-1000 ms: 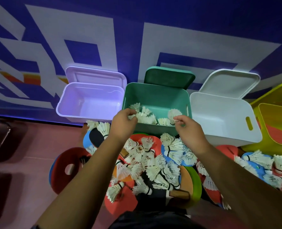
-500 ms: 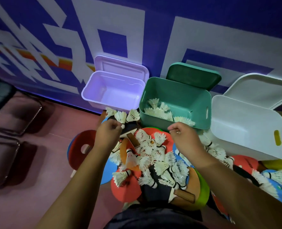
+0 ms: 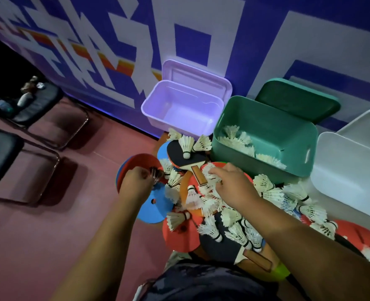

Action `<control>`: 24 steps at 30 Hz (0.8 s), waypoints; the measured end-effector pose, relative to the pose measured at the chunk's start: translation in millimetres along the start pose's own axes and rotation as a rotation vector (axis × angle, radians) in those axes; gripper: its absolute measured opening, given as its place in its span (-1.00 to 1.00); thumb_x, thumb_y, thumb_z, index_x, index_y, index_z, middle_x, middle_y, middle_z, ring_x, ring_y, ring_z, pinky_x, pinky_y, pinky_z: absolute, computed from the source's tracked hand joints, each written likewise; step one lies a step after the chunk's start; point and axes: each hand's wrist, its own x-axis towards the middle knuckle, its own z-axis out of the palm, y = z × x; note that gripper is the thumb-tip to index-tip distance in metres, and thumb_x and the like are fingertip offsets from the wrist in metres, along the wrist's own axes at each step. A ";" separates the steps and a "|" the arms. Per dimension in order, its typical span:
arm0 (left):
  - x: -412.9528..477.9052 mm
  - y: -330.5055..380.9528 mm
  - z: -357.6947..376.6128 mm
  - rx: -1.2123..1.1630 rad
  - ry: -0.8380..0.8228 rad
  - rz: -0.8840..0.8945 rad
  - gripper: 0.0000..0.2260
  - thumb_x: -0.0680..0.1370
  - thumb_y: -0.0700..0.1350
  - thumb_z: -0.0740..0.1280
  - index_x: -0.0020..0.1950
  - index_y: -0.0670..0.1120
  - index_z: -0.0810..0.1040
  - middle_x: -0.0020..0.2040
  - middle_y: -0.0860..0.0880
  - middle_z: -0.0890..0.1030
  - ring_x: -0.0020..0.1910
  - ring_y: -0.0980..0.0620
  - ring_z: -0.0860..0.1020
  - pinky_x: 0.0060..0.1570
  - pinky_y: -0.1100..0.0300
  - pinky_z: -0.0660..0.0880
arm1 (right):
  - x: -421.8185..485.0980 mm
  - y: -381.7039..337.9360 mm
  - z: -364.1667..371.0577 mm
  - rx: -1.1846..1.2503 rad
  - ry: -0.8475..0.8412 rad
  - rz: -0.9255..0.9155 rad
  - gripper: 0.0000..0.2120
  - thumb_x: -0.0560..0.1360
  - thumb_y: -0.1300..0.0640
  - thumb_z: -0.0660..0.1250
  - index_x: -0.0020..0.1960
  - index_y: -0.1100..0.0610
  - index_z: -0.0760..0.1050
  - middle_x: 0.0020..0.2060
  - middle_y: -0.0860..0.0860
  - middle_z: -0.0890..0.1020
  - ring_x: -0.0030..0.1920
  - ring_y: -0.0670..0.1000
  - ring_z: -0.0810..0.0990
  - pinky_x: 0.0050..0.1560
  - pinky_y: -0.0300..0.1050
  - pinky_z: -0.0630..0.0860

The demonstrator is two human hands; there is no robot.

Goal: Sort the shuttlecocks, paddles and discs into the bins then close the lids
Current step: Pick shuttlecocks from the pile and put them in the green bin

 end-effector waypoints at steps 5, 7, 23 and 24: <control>-2.5 -27.2 10.9 0.107 -0.071 -0.018 -0.79 0.57 -0.18 0.36 0.19 -0.16 0.50 0.00 -0.11 0.57 -0.34 0.07 0.50 -0.44 0.31 0.38 | 8.3 -4.2 8.7 -0.183 -0.088 0.043 -0.46 0.55 0.25 0.27 0.44 -0.19 0.47 0.19 -0.02 0.45 0.32 0.11 0.42 0.12 -0.04 0.51; -6.6 -28.6 17.1 0.129 -0.099 -0.026 -0.67 0.60 -0.17 0.36 0.36 -0.11 0.50 0.25 -0.17 0.53 -0.17 0.01 0.57 -0.24 0.34 0.43 | 8.9 -3.4 11.0 -0.257 -0.085 0.057 -0.45 0.52 0.29 0.26 0.41 -0.14 0.48 0.18 0.00 0.46 0.29 0.12 0.43 0.06 -0.05 0.48; 15.1 -48.2 54.1 0.305 -0.257 0.099 -0.50 0.56 -0.16 0.31 0.48 0.17 0.53 0.45 -0.10 0.39 0.39 -0.22 0.36 0.38 -0.11 0.43 | 16.6 -3.4 12.8 -0.409 -0.051 -0.023 -0.31 0.46 0.38 0.25 0.51 -0.12 0.42 0.18 0.06 0.50 0.20 0.18 0.55 -0.08 -0.08 0.37; 15.2 -49.7 54.8 0.300 -0.250 0.092 -0.51 0.57 -0.17 0.30 0.47 0.16 0.54 0.44 -0.09 0.41 0.39 -0.22 0.37 0.37 -0.10 0.44 | 17.1 -3.4 13.0 -0.421 -0.054 -0.017 -0.37 0.45 0.39 0.25 0.44 -0.07 0.48 0.15 0.06 0.50 0.18 0.18 0.56 -0.09 -0.08 0.40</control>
